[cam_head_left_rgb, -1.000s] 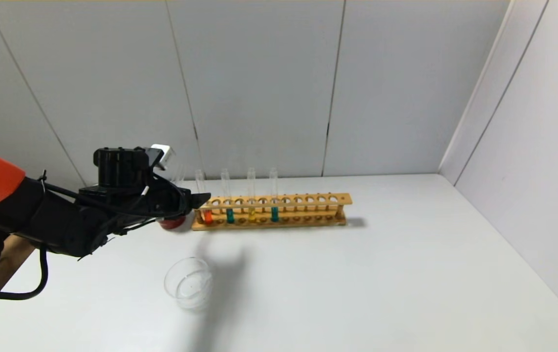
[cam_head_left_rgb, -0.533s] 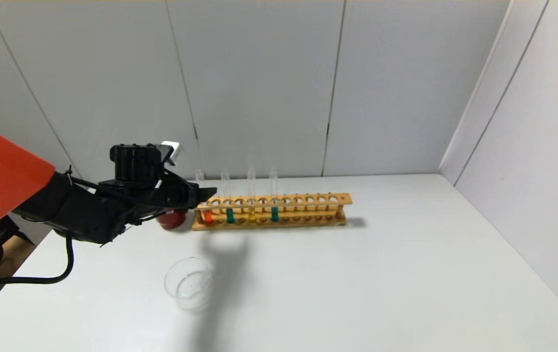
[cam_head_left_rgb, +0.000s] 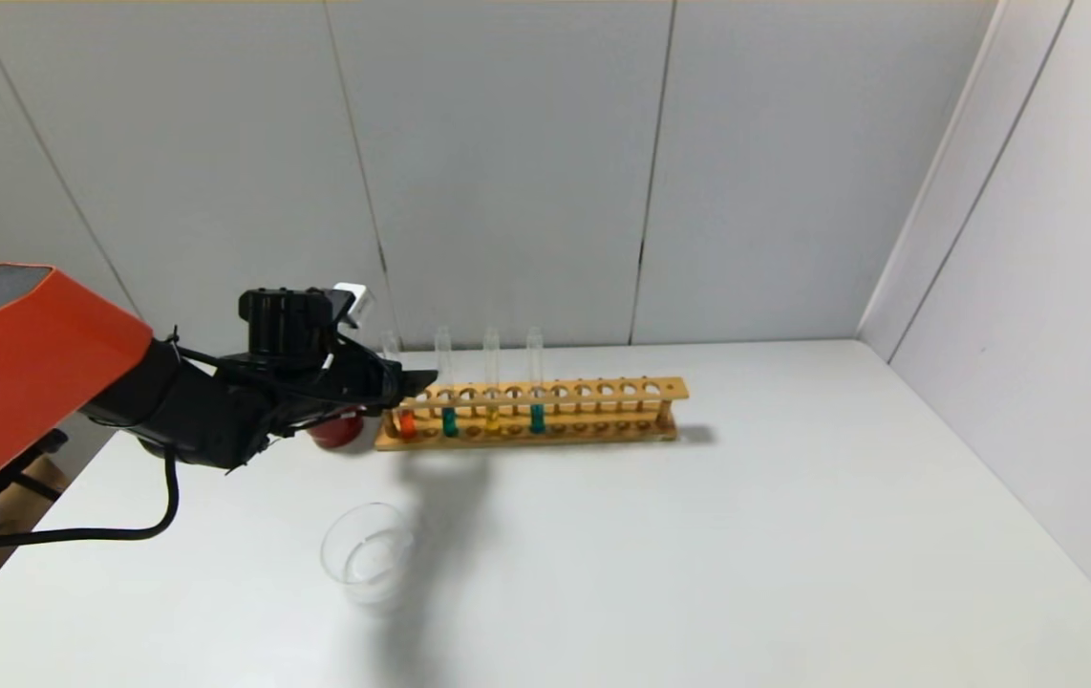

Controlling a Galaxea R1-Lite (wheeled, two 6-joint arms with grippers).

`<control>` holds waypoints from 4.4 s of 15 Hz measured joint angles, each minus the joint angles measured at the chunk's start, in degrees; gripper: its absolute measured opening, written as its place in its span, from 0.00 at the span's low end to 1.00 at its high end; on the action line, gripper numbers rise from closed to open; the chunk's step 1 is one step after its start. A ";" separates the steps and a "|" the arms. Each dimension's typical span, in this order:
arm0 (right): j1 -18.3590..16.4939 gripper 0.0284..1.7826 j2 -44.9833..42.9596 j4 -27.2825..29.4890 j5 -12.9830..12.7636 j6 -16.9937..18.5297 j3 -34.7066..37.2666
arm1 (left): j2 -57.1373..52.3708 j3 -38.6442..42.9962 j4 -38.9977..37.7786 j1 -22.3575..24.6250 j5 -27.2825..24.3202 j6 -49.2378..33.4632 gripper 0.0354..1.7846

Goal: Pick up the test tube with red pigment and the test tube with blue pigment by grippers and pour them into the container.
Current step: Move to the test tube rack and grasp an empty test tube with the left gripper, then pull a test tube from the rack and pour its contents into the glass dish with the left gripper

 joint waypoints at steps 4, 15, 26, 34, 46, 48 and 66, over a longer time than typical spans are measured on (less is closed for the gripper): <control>0.02 0.98 0.00 0.00 0.00 0.00 0.00 | 0.57 -0.18 -0.49 0.01 0.04 -0.04 0.88; 0.02 0.98 0.00 0.00 0.00 0.02 0.00 | 0.63 -0.11 -0.71 0.04 0.15 0.24 0.16; 0.02 0.98 0.00 0.01 0.00 0.00 0.00 | -6.53 -3.02 -0.07 0.30 0.67 4.63 0.16; 0.05 0.98 0.00 0.00 0.00 0.00 0.00 | -17.98 -3.04 4.06 0.65 0.78 5.32 0.16; 0.00 0.98 0.00 0.01 0.02 0.00 0.00 | -29.90 21.35 -9.75 8.55 -16.20 14.63 0.16; 0.02 0.98 0.00 0.01 0.02 0.02 0.00 | -30.29 24.61 -13.92 9.07 -23.09 17.55 0.16; 0.02 0.98 0.00 0.01 0.02 0.00 0.00 | -26.93 37.44 -13.17 13.82 -30.72 53.80 0.16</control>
